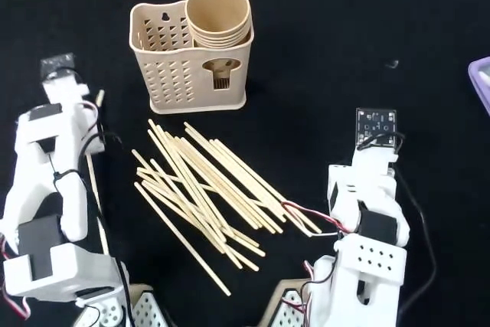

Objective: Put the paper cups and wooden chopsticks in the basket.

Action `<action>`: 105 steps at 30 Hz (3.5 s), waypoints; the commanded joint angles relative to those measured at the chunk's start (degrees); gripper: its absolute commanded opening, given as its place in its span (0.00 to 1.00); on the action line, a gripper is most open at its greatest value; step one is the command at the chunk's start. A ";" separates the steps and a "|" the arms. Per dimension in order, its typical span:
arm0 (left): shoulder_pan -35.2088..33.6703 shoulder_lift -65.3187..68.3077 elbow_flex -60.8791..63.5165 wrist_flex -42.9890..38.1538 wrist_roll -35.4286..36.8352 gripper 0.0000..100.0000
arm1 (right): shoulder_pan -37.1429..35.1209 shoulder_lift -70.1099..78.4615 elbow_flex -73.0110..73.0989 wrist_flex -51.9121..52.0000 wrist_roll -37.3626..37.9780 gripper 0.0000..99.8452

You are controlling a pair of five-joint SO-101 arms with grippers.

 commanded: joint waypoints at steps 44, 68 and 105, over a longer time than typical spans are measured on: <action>-11.91 -9.23 2.51 4.04 -26.55 0.03 | -0.62 -0.66 -0.84 -1.05 0.00 0.20; 7.25 -44.75 -6.46 -31.03 11.08 0.03 | -0.70 -0.66 -0.48 -0.88 -0.09 0.20; 22.55 -9.58 -22.11 -39.12 11.08 0.03 | -0.70 -0.66 0.13 -1.23 0.00 0.20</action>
